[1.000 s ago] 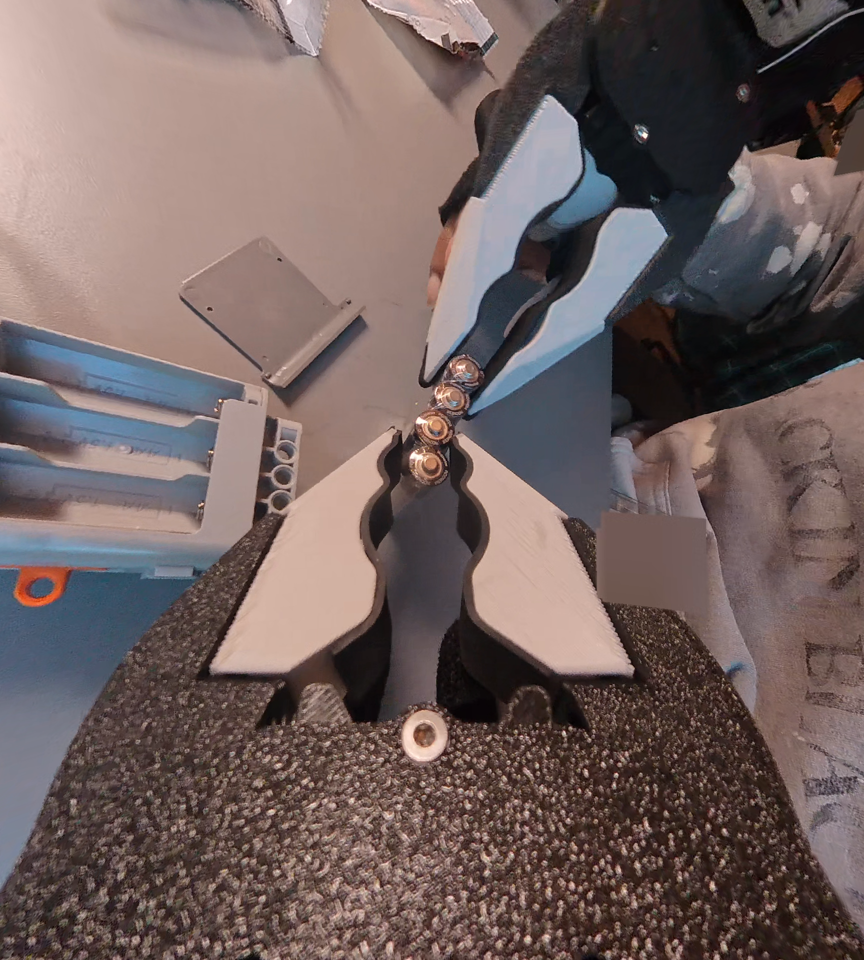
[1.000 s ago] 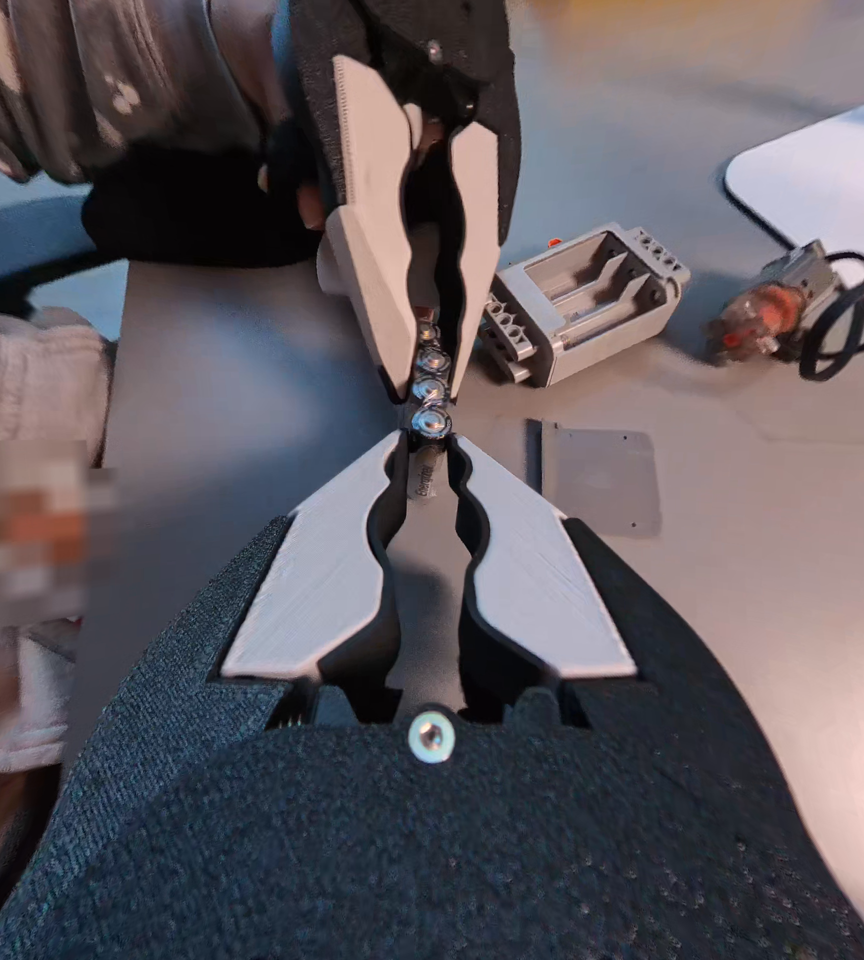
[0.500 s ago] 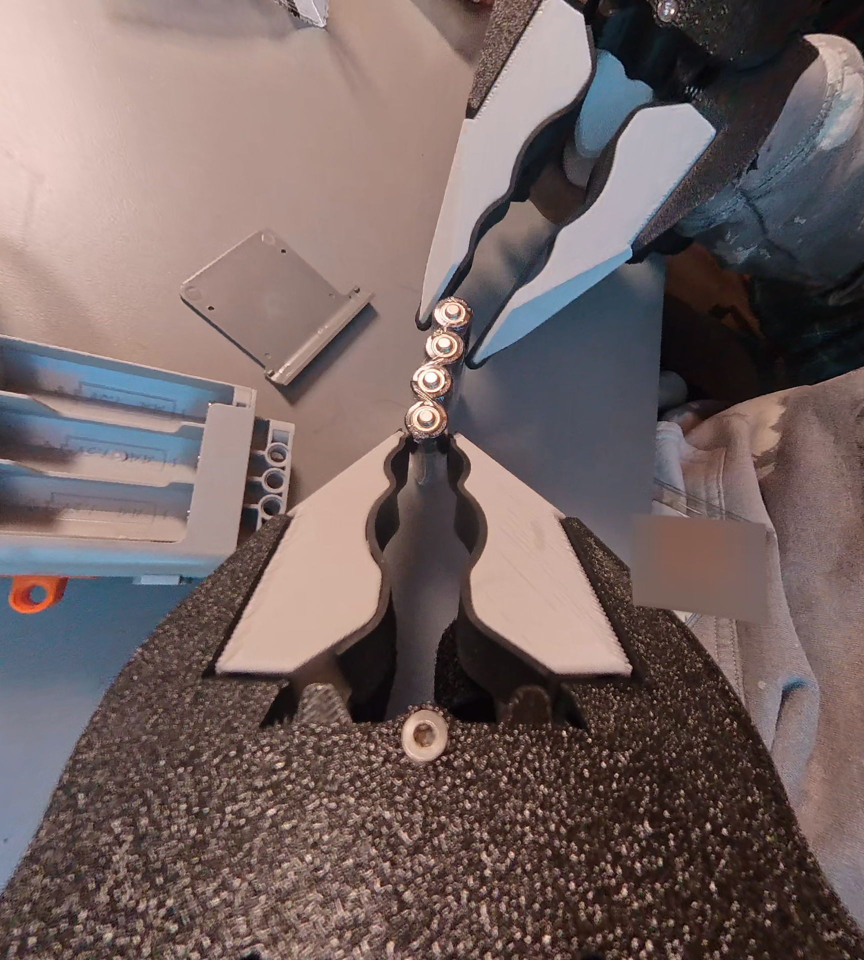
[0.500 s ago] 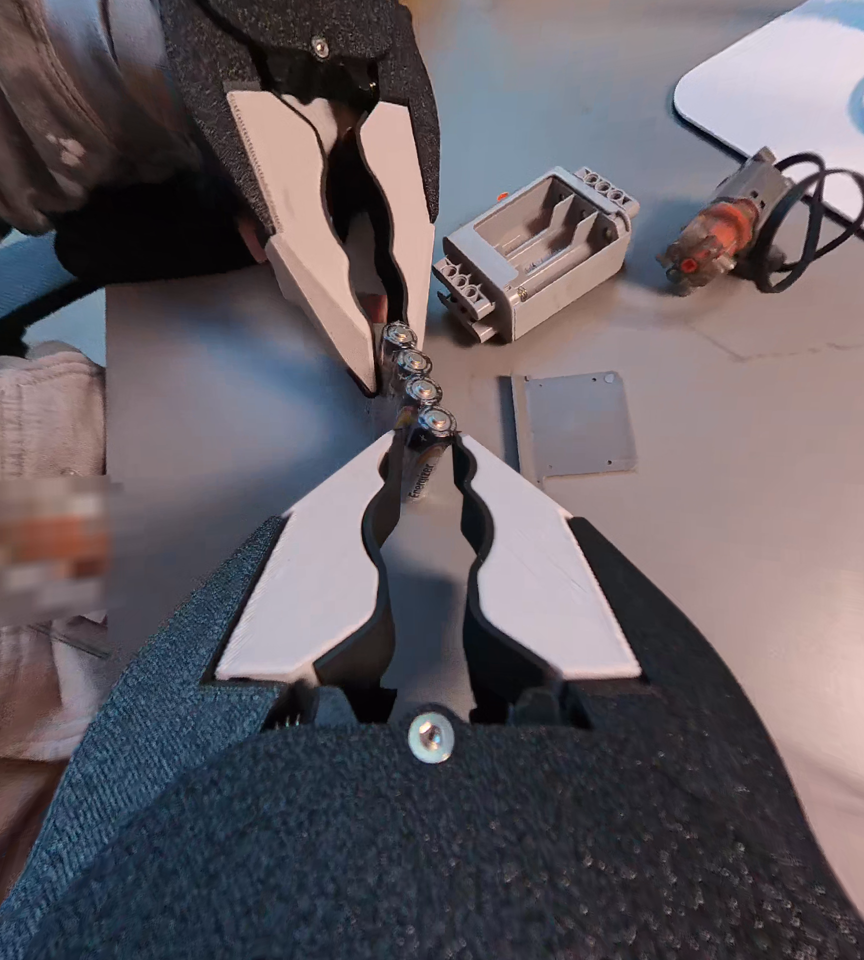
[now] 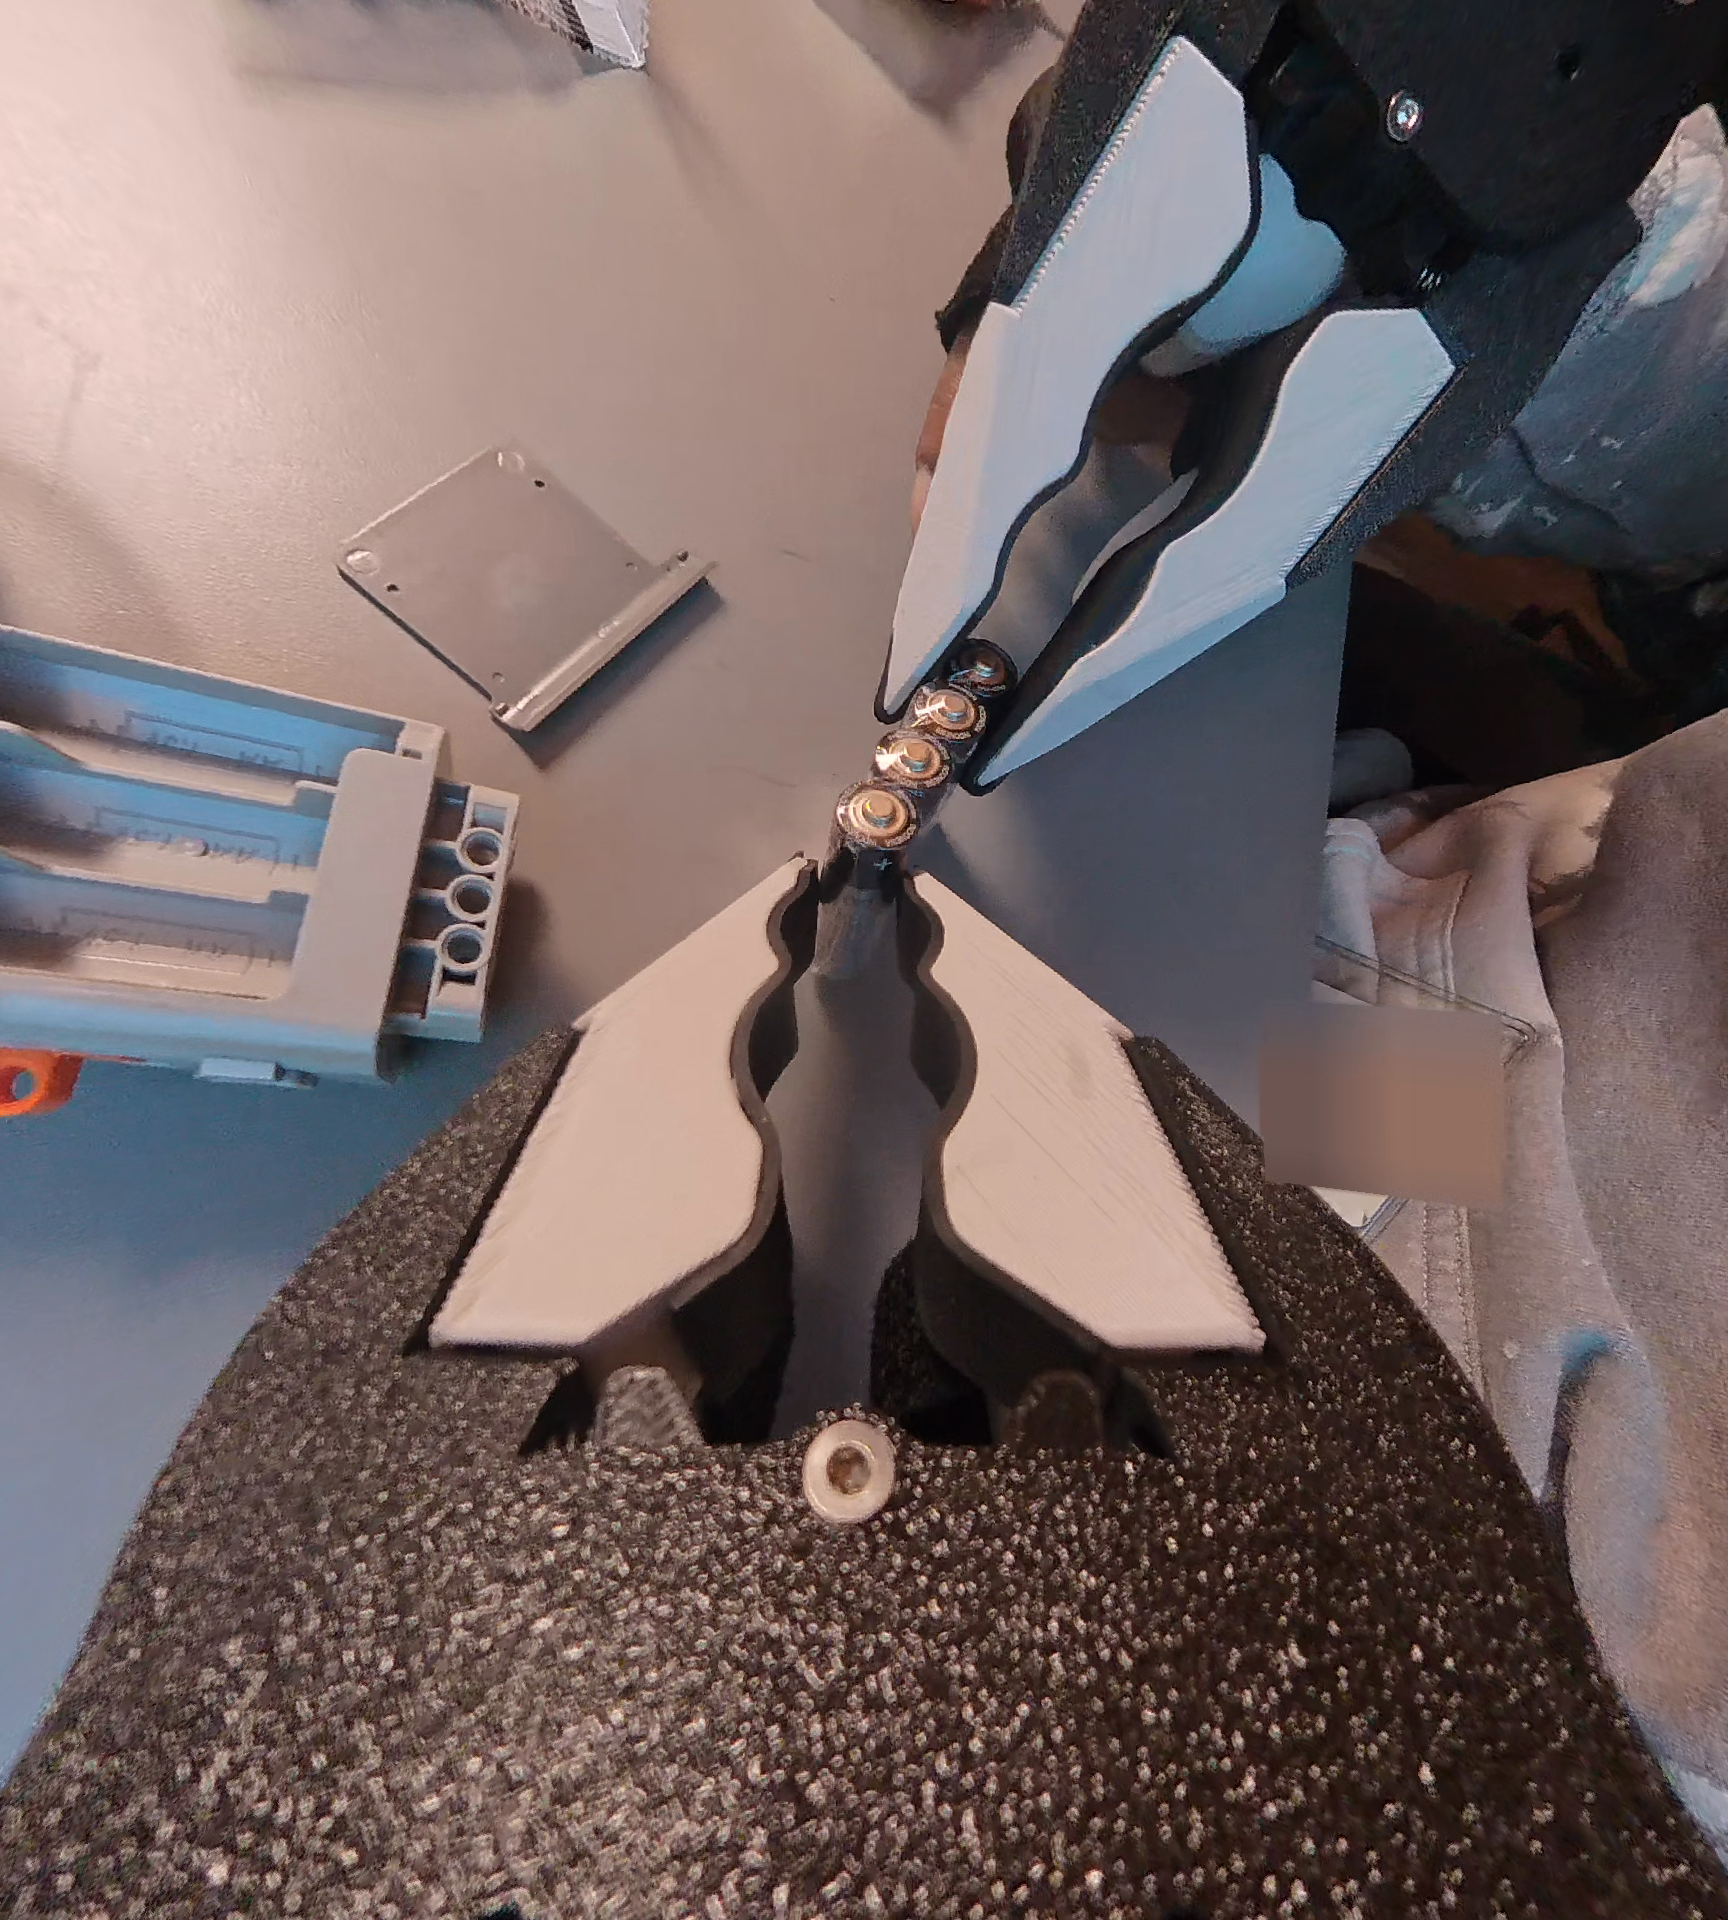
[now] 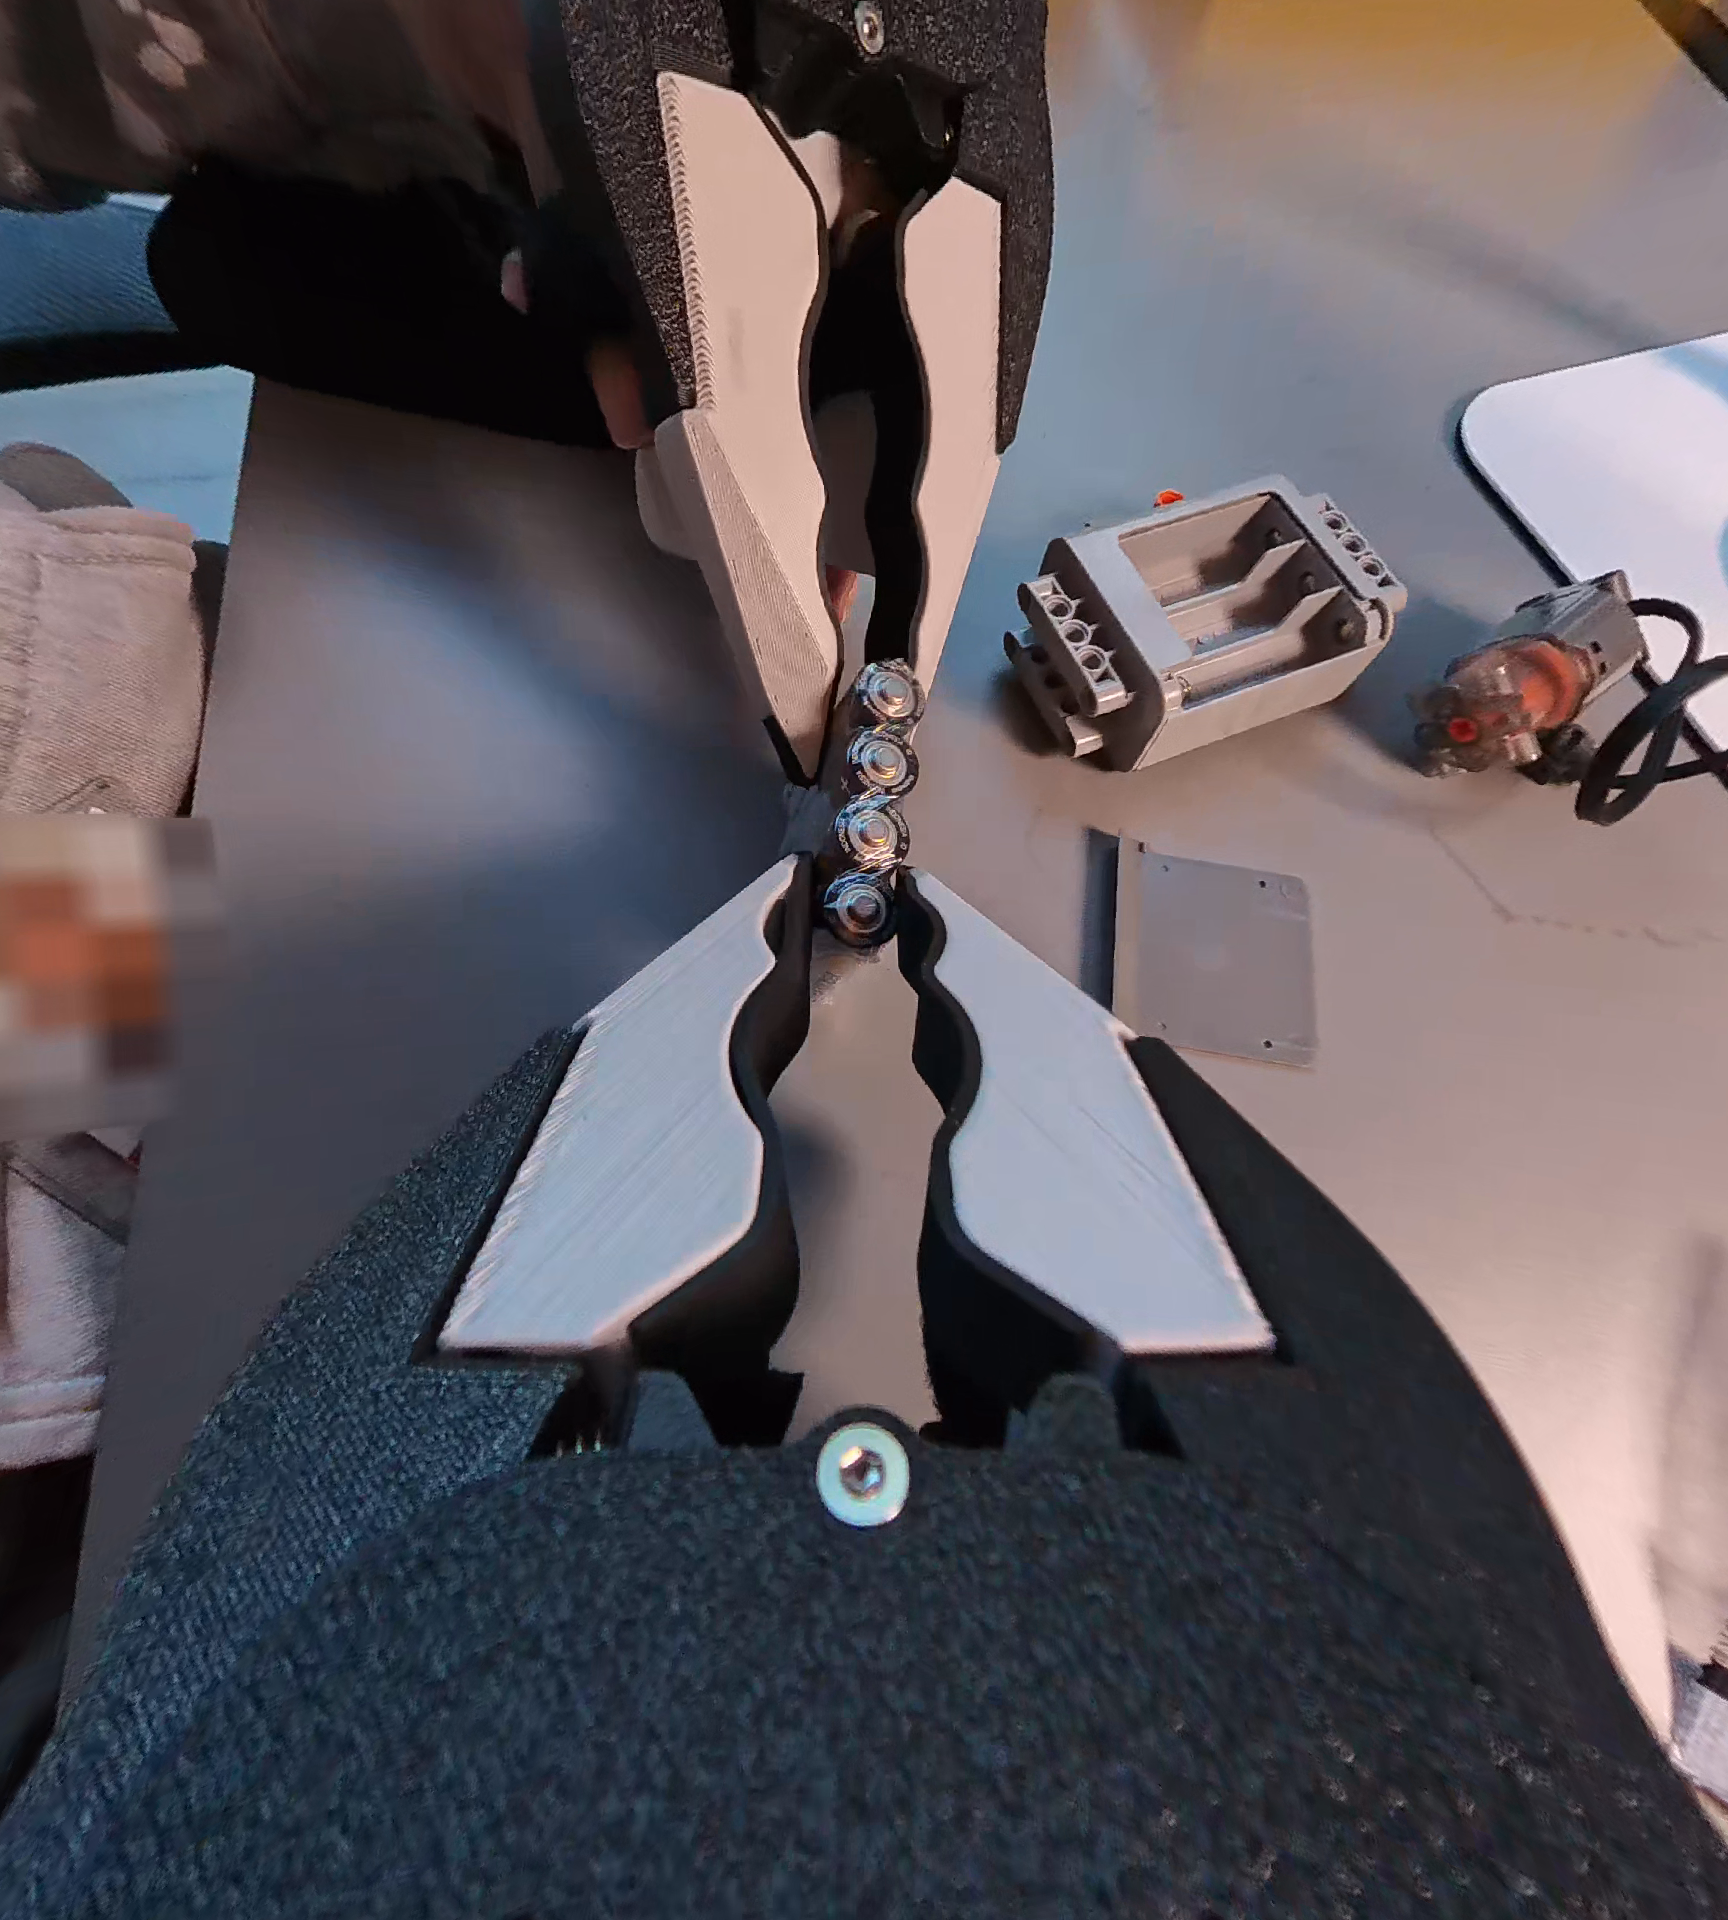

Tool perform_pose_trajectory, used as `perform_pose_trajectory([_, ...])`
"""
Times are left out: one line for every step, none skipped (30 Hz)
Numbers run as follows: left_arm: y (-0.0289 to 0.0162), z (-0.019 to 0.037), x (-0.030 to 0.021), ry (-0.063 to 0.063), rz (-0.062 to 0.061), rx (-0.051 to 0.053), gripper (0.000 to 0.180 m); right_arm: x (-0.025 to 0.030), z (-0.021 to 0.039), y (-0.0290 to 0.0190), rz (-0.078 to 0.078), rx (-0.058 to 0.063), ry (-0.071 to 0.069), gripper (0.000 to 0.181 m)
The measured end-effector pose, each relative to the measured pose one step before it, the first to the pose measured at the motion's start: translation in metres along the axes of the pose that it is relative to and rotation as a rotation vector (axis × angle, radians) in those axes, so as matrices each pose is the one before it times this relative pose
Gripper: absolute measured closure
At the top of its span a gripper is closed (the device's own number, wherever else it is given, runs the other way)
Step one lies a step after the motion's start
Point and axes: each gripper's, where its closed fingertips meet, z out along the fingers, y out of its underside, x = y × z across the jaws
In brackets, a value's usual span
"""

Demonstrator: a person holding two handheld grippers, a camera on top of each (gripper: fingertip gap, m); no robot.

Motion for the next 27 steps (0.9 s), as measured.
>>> perform_pose_trajectory([0.00024, 0.00027, 0.00042, -0.0015, -0.0051, 0.0037, 0.167, -0.00064, -0.00005, -0.00005, 0.0071, 0.0038, -0.0016, 0.166])
perform_pose_trajectory([0.00046, 0.00031, 0.00077, -0.003, 0.0004, 0.0037, 0.167, -0.00056, -0.00025, 0.00006, 0.0179, 0.0047, -0.0046, 0.166])
perform_pose_trajectory([0.00002, -0.00001, 0.00041, -0.0114, 0.0136, 0.0071, 0.167, -0.00018, -0.00027, -0.00002, 0.0199, 0.0054, -0.0001, 0.166])
perform_pose_trajectory([-0.00076, -0.00036, -0.00042, -0.0228, 0.0259, 0.012, 0.167, 0.00091, -0.00062, 0.00009, 0.0064, 0.0064, 0.0138, 0.166])
perform_pose_trajectory([-0.00097, -0.00053, 0.00017, -0.0235, 0.0241, 0.0103, 0.167, 0.00082, -0.00061, 0.00013, -0.0007, 0.0026, 0.0176, 0.166])
perform_pose_trajectory([-0.00097, -0.00036, -0.00013, -0.0199, 0.0222, 0.0073, 0.167, 0.00018, -0.00057, 0.00029, 0.003, 0.0005, 0.0123, 0.166])
perform_pose_trajectory([-0.00063, -0.00012, -0.00068, -0.0193, 0.0142, 0.0048, 0.167, -0.00014, -0.00045, 0.00025, 0.0091, 0.0018, 0.0058, 0.166])
perform_pose_trajectory([-0.00098, 0.00026, -0.00094, -0.0168, 0.0027, 0.0064, 0.167, 0.00043, -0.00052, 0.00035, 0.0163, 0.0031, 0.0036, 0.166])
perform_pose_trajectory([-0.00089, 0.00046, -0.00064, -0.0109, -0.0032, 0.0057, 0.167, 0.00065, -0.00064, 0.00053, 0.0194, 0.0044, 0.0013, 0.166])
perform_pose_trajectory([-0.00045, 0.0007, 0.00039, -0.0046, -0.0024, 0.0019, 0.166, 0.0007, -0.00092, 0.0006, 0.0253, 0.0038, -0.0026, 0.166])
perform_pose_trajectory([-0.0007, 0.0005, -0.00017, -0.0081, -0.0005, 0.004, 0.166, 0.00003, -0.00084, 0.00075, 0.0408, 0.0018, -0.0136, 0.166])
perform_pose_trajectory([-0.00163, 0.0003, -0.00097, -0.0145, 0.0, 0.0111, 0.167, 0.00109, -0.00199, 0.00128, 0.0587, -0.0035, -0.0131, 0.166])
perform_pose_trajectory([-0.00113, 0.00011, -0.00152, -0.0174, -0.0037, 0.0086, 0.17, 0.00233, -0.00189, 0.00142, 0.0554, -0.0028, -0.0123, 0.166])
perform_pose_trajectory([-0.00004, 0.0001, -0.00257, -0.0226, -0.007, 0.0029, 0.177, 0.00239, -0.00248, 0.00159, 0.0418, 0.0003, -0.0111, 0.166])
perform_pose_trajectory([0.00022, -0.00001, -0.0039, -0.0284, -0.0061, 0.0023, 0.178, 0.00264, -0.00227, 0.00117, 0.0479, 0.0005, -0.0104, 0.167])
perform_pose_trajectory([0.00051, 0.00008, -0.00192, -0.0154, -0.007, 0.0002, 0.178, 0.00119, -0.00166, -0.00037, 0.0394, 0.0073, -0.0134, 0.167])
perform_pose_trajectory([0.00042, -0.00007, 0.00042, -0.0034, -0.0066, 0.0003, 0.178, -0.00001, -0.00044, 0.00084, 0.0227, -0.0054, -0.0135, 0.167])
perform_pose_trajectory([-0.00125, -0.00037, -0.00036, -0.0142, -0.0017, 0.011, 0.177, 0.00014, 0.00056, 0.00042, 0.0109, -0.0057, -0.0061, 0.167])
perform_pose_trajectory([-0.00161, -0.00121, -0.00047, -0.0191, 0.0049, 0.012, 0.176, 0.00131, 0.00079, 0.00015, 0.0152, -0.0076, 0.0003, 0.166])
perform_pose_trajectory([-0.00074, -0.00101, 0.00046, -0.0093, 0.0102, 0.0053, 0.174, 0.00209, 0.00066, 0.00015, 0.0209, -0.0086, -0.0015, 0.166])
perform_pose_trajectory([0.00021, -0.00046, 0.00068, -0.0048, 0.0101, 0.001, 0.169, 0.00302, 0.00044, 0.00027, 0.0258, -0.0102, -0.0012, 0.166])
perform_pose_trajectory([0.00089, 0.00049, -0.00091, -0.0105, 0.0054, -0.0022, 0.165, 0.00397, 0.00053, -0.00022, 0.023, -0.0074, 0.0036, 0.165])
perform_pose_trajectory([0.00142, 0.00149, -0.00185, -0.0104, 0.0006, -0.0075, 0.161, 0.0047, 0.00059, -0.00031, 0.0107, -0.0087, 0.0132, 0.163])
perform_pose_trajectory([0.00154, 0.00223, -0.00118, -0.0048, -0.0022, -0.0108, 0.158, 0.00465, 0.00119, 0.0001, 0.0003, -0.0118, 0.0167, 0.162])
perform_pose_trajectory([0.00092, 0.00241, -0.00092, -0.0041, -0.0004, -0.0095, 0.155, 0.00391, 0.00214, 0.0018, -0.0053, -0.0216, 0.0211, 0.161])
perform_pose_trajectory([0.00003, 0.00247, 0.00006, -0.0018, 0.0044, -0.0053, 0.154, 0.00219, 0.00304, 0.00259, -0.0139, -0.0259, 0.0157, 0.16])
perform_pose_trajectory([-0.00046, 0.00261, 0.00111, 0.0036, 0.0053, -0.0052, 0.153, -0.001, 0.00185, -0.00093, -0.0264, -0.0073, 0.0067, 0.16])
